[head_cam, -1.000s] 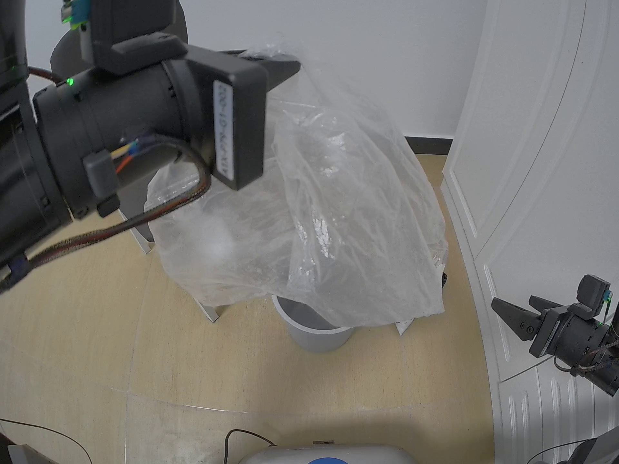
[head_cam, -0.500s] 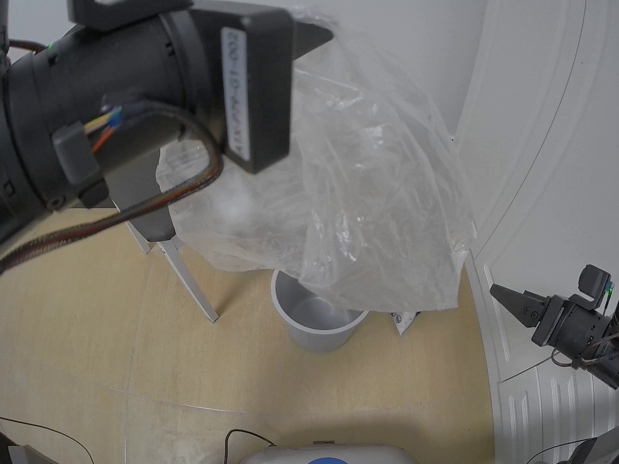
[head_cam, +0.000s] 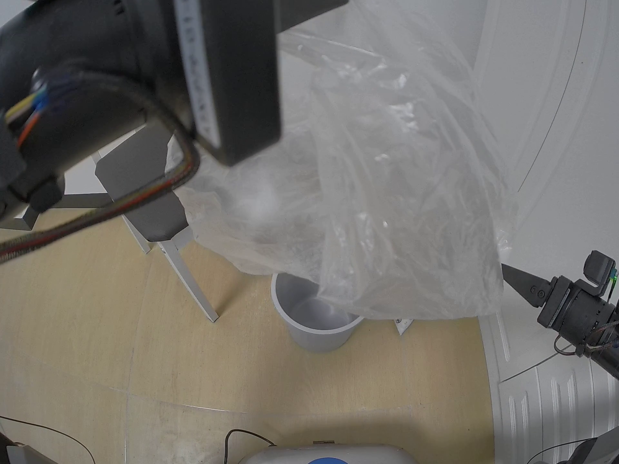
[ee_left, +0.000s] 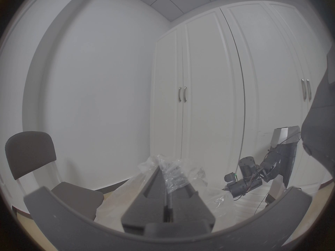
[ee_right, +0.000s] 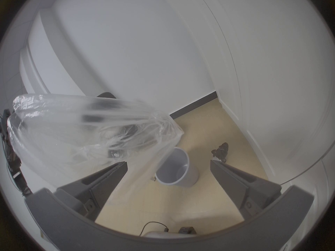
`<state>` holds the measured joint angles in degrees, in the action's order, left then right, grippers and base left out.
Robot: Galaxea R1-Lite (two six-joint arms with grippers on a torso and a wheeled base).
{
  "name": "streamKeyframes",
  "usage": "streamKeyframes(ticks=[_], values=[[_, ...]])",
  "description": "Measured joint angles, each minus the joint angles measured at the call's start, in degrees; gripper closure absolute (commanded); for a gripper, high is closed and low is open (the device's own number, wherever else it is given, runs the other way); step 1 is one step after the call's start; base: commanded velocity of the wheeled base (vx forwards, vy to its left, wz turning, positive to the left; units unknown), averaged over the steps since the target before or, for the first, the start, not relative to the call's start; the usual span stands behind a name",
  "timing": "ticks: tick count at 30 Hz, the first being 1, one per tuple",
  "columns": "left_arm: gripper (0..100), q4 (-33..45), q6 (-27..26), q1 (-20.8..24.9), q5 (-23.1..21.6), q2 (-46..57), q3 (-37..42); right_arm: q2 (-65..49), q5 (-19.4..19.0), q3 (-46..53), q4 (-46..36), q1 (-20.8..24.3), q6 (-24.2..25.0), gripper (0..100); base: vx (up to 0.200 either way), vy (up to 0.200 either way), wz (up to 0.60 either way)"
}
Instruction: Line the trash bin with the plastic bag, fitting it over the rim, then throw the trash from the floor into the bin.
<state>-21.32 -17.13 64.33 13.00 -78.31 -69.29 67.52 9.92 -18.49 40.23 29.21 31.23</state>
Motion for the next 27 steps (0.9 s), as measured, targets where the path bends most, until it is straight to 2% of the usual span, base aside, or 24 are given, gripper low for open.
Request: streamKeyframes(ticks=[12, 21, 27], values=[[100, -0.10, 0.00, 1.57, -1.51, 0.56, -0.22, 0.52, -0.82, -1.12, 3.32, -1.40, 2.76, 0, 0.000, 0.000, 0.00], [100, -0.18, 0.00, 1.73, -1.76, 0.37, -2.04, 0.67, -3.30, -0.44, 2.68, -1.65, 2.79, 0, 0.000, 0.000, 0.00], [100, -0.11, 0.00, 2.15, -1.78, 0.06, -3.15, 0.59, -6.36, 0.56, 2.61, -1.65, 2.79, 0, 0.000, 0.000, 0.00]])
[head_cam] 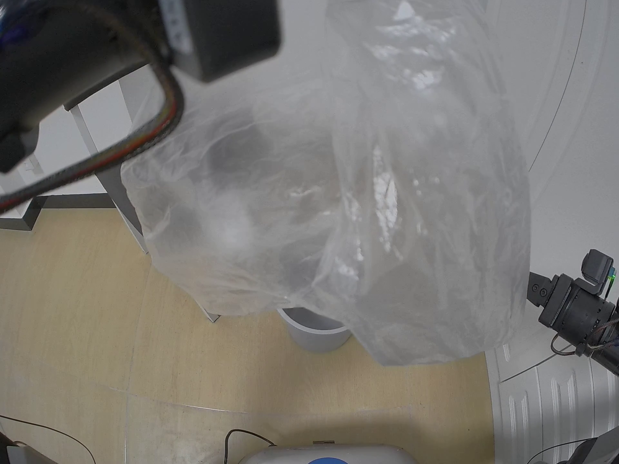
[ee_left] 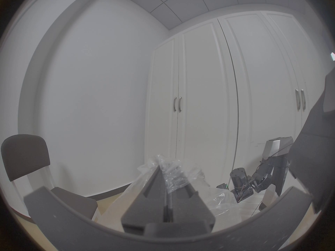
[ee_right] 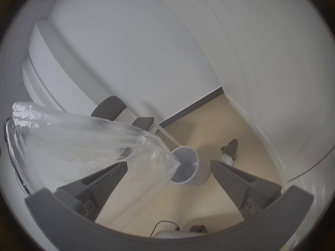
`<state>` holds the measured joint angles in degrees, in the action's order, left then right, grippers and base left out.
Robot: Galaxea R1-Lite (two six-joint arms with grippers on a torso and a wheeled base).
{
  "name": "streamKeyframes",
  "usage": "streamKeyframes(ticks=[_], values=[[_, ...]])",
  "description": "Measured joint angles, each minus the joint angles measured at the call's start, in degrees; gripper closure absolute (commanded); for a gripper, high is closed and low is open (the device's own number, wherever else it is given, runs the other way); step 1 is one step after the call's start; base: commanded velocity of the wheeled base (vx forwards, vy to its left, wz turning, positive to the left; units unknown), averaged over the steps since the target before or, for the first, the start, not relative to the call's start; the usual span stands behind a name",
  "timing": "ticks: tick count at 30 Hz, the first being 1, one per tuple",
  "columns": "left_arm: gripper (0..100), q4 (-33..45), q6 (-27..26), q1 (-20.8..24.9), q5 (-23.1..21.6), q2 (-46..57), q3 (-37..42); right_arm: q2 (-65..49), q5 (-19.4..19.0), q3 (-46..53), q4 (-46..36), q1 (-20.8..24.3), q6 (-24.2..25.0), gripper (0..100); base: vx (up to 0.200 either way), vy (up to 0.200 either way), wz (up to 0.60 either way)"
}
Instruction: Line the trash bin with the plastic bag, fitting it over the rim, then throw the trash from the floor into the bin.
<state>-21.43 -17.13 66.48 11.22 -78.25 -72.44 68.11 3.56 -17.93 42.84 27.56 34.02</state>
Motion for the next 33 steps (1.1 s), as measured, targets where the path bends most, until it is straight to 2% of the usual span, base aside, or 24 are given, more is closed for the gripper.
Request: streamKeyframes(ticks=[26, 33], values=[[100, 0.11, 0.00, 2.38, -0.09, -0.20, -0.63, 1.87, -0.91, -0.06, 1.17, 0.55, 4.13, 0, 0.000, 0.000, 0.00], [100, 0.13, 0.00, 2.54, -0.09, -0.16, -0.55, 2.08, -0.83, -0.34, 4.73, -0.06, 4.29, 0, 0.000, 0.000, 0.00]])
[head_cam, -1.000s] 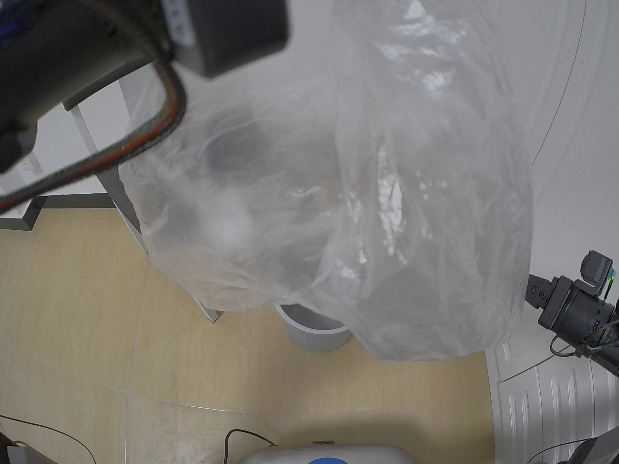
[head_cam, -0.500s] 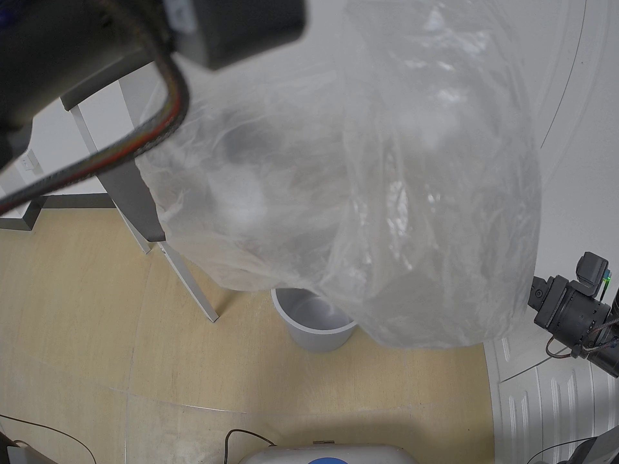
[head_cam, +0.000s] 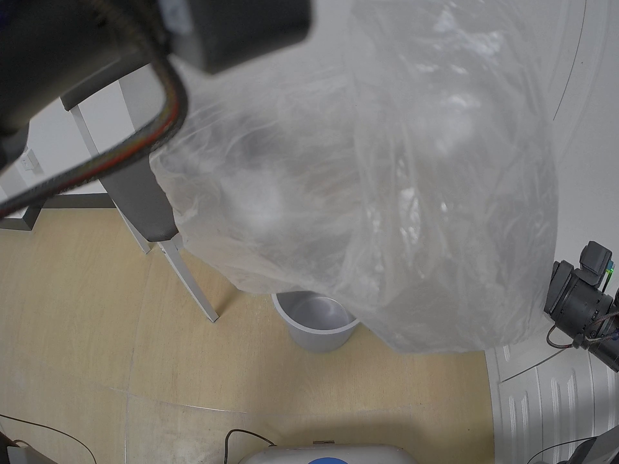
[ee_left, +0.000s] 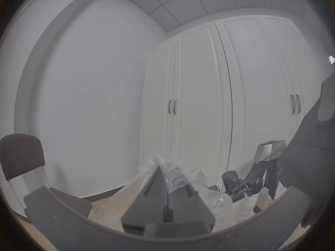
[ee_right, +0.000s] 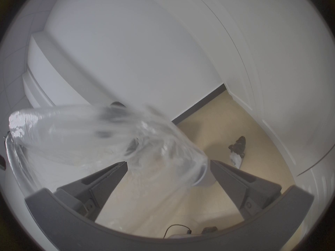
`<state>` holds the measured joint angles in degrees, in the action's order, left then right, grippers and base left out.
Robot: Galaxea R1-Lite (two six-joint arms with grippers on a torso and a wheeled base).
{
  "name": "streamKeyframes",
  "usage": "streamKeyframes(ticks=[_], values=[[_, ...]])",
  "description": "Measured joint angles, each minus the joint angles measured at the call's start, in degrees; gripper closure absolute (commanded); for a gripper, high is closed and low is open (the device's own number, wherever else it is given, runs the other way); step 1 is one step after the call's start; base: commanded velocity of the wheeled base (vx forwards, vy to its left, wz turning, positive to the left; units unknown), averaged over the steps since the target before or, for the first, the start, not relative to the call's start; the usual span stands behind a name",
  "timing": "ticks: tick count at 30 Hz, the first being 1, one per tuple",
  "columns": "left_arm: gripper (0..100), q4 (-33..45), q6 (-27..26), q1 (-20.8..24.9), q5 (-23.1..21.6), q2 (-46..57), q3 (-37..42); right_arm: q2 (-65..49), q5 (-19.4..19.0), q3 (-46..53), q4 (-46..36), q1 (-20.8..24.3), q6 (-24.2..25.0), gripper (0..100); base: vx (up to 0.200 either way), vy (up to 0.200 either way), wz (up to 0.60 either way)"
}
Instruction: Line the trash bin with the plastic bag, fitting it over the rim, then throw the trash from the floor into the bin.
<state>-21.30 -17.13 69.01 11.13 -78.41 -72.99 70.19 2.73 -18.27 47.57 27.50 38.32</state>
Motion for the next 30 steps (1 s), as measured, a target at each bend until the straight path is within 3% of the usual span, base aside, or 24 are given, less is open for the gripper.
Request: streamKeyframes(ticks=[4, 5, 21, 30], values=[[100, -0.10, 0.00, 0.00, 0.00, 0.00, 0.05, 0.21, 0.00, 0.23, 0.22, -0.44, 0.00, 0, 0.000, 0.000, 0.00], [100, -0.12, 0.00, 0.00, 0.00, -0.01, 0.05, 0.41, 0.00, 0.26, 0.24, -0.50, 0.00, 100, 0.000, 0.000, 0.00], [100, 0.09, 0.09, -0.22, 0.20, -0.11, 0.44, 1.68, -0.05, 0.96, 2.00, -0.63, 0.79, 100, 0.000, 0.000, 0.00], [100, 5.10, 0.30, -6.17, 1.12, -0.30, 2.73, 1.99, 0.52, -0.22, 1.65, -0.61, 0.84, 100, 0.000, 0.000, 0.00]])
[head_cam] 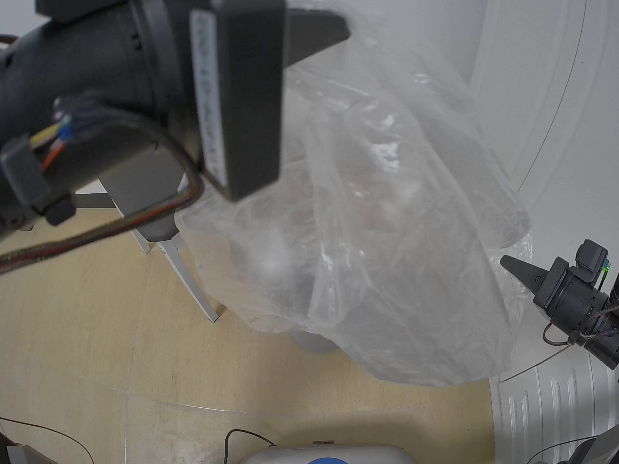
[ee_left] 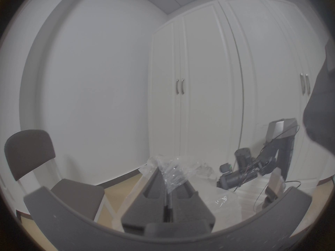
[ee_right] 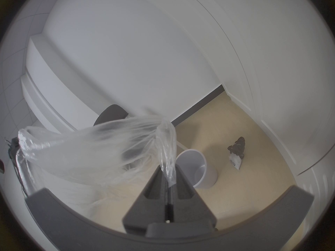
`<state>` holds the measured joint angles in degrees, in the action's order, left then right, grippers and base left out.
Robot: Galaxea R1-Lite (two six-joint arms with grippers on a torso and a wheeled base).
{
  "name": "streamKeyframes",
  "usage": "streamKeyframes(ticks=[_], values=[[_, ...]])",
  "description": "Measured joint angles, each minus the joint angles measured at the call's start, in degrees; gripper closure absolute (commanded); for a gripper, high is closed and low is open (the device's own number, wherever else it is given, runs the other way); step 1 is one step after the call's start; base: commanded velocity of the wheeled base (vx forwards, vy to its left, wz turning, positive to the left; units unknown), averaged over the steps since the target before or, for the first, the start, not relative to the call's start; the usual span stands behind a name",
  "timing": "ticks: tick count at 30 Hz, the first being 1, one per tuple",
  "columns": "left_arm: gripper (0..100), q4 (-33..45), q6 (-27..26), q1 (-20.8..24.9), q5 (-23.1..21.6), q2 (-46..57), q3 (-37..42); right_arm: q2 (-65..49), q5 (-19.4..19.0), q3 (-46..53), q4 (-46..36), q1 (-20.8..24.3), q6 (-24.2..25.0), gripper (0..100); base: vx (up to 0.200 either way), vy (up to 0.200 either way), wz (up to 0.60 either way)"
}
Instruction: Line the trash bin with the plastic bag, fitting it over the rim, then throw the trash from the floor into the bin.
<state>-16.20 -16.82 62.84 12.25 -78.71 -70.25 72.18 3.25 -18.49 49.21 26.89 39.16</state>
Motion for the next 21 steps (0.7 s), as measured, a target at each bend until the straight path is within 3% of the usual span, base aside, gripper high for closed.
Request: streamKeyframes(ticks=[7, 14, 21], values=[[100, 0.72, 1.12, -8.61, 2.35, -0.78, 3.15, 0.69, 2.29, -1.29, -0.48, 0.15, 0.01, 100, 0.000, 0.000, 0.00], [100, 1.04, 8.42, -15.98, 3.16, -1.71, 9.75, 2.32, 5.85, -2.67, -0.59, 0.56, 0.00, 100, 0.000, 0.000, 0.00], [100, 1.23, 15.87, -18.64, 2.90, -2.79, 15.08, 3.12, 6.34, -3.04, -0.68, 0.91, -0.02, 100, 0.000, 0.000, 0.00]])
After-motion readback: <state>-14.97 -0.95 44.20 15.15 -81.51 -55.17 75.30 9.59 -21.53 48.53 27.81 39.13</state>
